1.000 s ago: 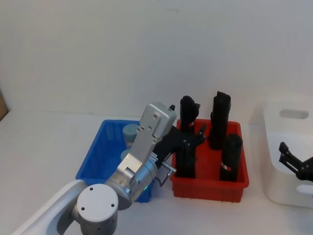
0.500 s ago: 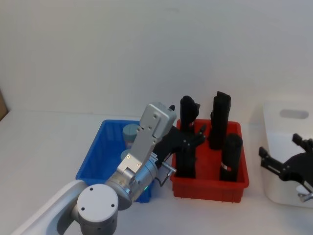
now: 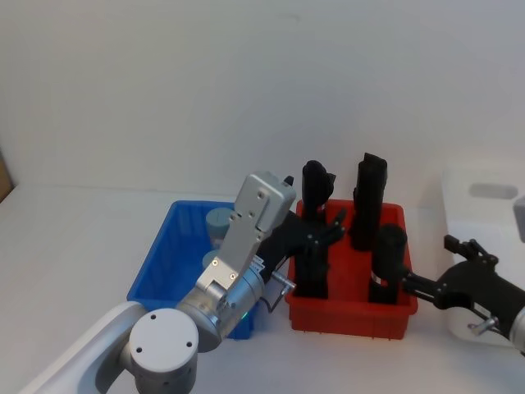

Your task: Pick the cotton swabs from the blue box and place them into the white box.

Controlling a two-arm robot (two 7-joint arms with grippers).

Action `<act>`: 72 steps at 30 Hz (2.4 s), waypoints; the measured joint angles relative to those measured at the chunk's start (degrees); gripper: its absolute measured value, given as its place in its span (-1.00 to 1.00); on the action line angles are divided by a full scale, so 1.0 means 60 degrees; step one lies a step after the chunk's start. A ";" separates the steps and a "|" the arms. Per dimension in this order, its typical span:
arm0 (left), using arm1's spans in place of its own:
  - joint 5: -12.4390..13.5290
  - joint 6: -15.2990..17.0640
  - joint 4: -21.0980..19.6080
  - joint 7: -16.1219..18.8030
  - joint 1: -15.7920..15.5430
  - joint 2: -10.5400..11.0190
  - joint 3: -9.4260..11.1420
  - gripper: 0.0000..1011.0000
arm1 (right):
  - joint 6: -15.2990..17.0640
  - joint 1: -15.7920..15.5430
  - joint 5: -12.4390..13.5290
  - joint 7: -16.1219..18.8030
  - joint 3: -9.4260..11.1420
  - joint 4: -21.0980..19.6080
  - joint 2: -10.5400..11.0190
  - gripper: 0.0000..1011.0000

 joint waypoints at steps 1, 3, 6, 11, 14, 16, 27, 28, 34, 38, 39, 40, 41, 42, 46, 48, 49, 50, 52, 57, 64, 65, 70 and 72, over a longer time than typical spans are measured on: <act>0.0000 0.0000 0.0000 0.0000 0.0000 0.0000 0.0000 0.99 | 0.0057 0.0039 -0.0019 0.0011 -0.0016 0.0036 -0.0030 0.98; 0.0000 0.0000 0.0000 0.0000 0.0000 0.0000 0.0000 0.99 | 0.0222 0.0168 -0.0068 0.0023 -0.0070 0.0150 -0.0131 0.98; 0.0000 0.0000 -0.0001 0.0000 0.0000 0.0001 0.0000 0.99 | 0.0402 0.0323 -0.0114 0.0005 -0.0139 0.0289 -0.0270 0.98; 0.0000 0.0000 0.0000 0.0000 0.0000 0.0001 0.0000 0.99 | 0.0631 0.0523 -0.0152 -0.0113 -0.0238 0.0495 -0.0470 0.98; 0.0000 0.0000 -0.0001 0.0000 0.0000 0.0000 0.0000 0.99 | 0.0804 0.0663 -0.0169 -0.0213 -0.0317 0.0656 -0.0625 0.98; 0.0000 0.0000 0.0000 0.0000 0.0000 0.0000 0.0000 0.99 | 0.0850 0.0719 -0.0176 -0.0245 -0.0349 0.0732 -0.0685 0.98; 0.0000 0.0000 0.0000 0.0000 0.0000 0.0000 0.0000 0.99 | 0.0890 0.1157 -0.0484 -0.0513 -0.0568 0.1375 -0.1102 0.98; -0.0001 0.0000 0.0000 0.0000 0.0000 0.0000 0.0000 0.99 | 0.0874 0.1193 -0.0509 -0.0526 -0.0582 0.1419 -0.1127 0.98; 0.0000 0.0000 0.0000 0.0000 0.0000 0.0000 0.0000 0.99 | 0.0696 0.1406 -0.0714 -0.0659 -0.0682 0.1766 -0.1312 0.98; 0.0000 0.0000 0.0000 0.0000 0.0000 0.0000 0.0000 0.99 | 0.0613 0.1500 -0.0804 -0.0715 -0.0726 0.1920 -0.1394 0.98; 0.0000 0.0000 0.0000 0.0000 0.0000 0.0000 0.0000 0.99 | 0.0584 0.1531 -0.0837 -0.0739 -0.0741 0.1971 -0.1423 0.98; 0.0000 0.0000 0.0000 0.0000 0.0000 0.0001 0.0000 0.99 | 0.0570 0.1544 -0.0851 -0.0748 -0.0747 0.1991 -0.1434 0.96; 0.0000 0.0000 0.0000 0.0000 0.0000 0.0000 0.0000 0.99 | 0.0558 0.1558 -0.0863 -0.0755 -0.0752 0.2012 -0.1446 0.91; 0.0000 0.0000 0.0000 0.0000 0.0000 0.0000 0.0000 0.99 | 0.0548 0.1573 -0.0874 -0.0763 -0.0759 0.2032 -0.1458 0.86; 0.0000 0.0000 0.0000 0.0000 0.0000 0.0000 0.0000 0.99 | 0.0498 0.1634 -0.0934 -0.0805 -0.0786 0.2130 -0.1511 0.63; 0.0000 0.0000 0.0000 0.0000 0.0000 0.0000 0.0000 0.99 | 0.0485 0.1647 -0.0946 -0.0814 -0.0793 0.2155 -0.1523 0.56; 0.0000 0.0000 0.0000 0.0000 0.0000 0.0000 0.0000 0.99 | 0.0476 0.1662 -0.0961 -0.0823 -0.0800 0.2179 -0.1536 0.50; 0.0000 0.0000 0.0000 0.0000 0.0000 0.0000 0.0000 0.99 | 0.0470 0.1670 -0.0968 -0.0827 -0.0803 0.2190 -0.1543 0.50; 0.0000 0.0000 0.0000 0.0000 0.0000 0.0000 0.0000 0.99 | 0.0456 0.1684 -0.0986 -0.0836 -0.0810 0.2218 -0.1554 0.33; 0.0000 0.0000 0.0000 -0.0001 0.0000 0.0000 0.0000 0.99 | 0.0433 0.1711 -0.1006 -0.0856 -0.0820 0.2261 -0.1577 -0.01; 0.0000 0.0000 0.0000 0.0000 0.0000 0.0000 0.0000 0.99 | 0.0411 0.1734 -0.1029 -0.0868 -0.0830 0.2296 -0.1594 -0.19; 0.0000 0.0000 0.0000 0.0000 0.0000 0.0000 0.0000 0.99 | 0.0410 0.1735 -0.1030 -0.0868 -0.0830 0.2295 -0.1593 -0.19; 0.0000 0.0000 0.0000 0.0000 0.0000 0.0000 0.0000 0.99 | 0.0336 0.1747 -0.1025 -0.0934 -0.0818 0.2264 -0.1595 -0.25; 0.0000 0.0000 0.0000 0.0000 0.0000 0.0000 0.0000 0.99 | 0.0240 0.1758 -0.0995 -0.1002 -0.0806 0.2217 -0.1597 -0.27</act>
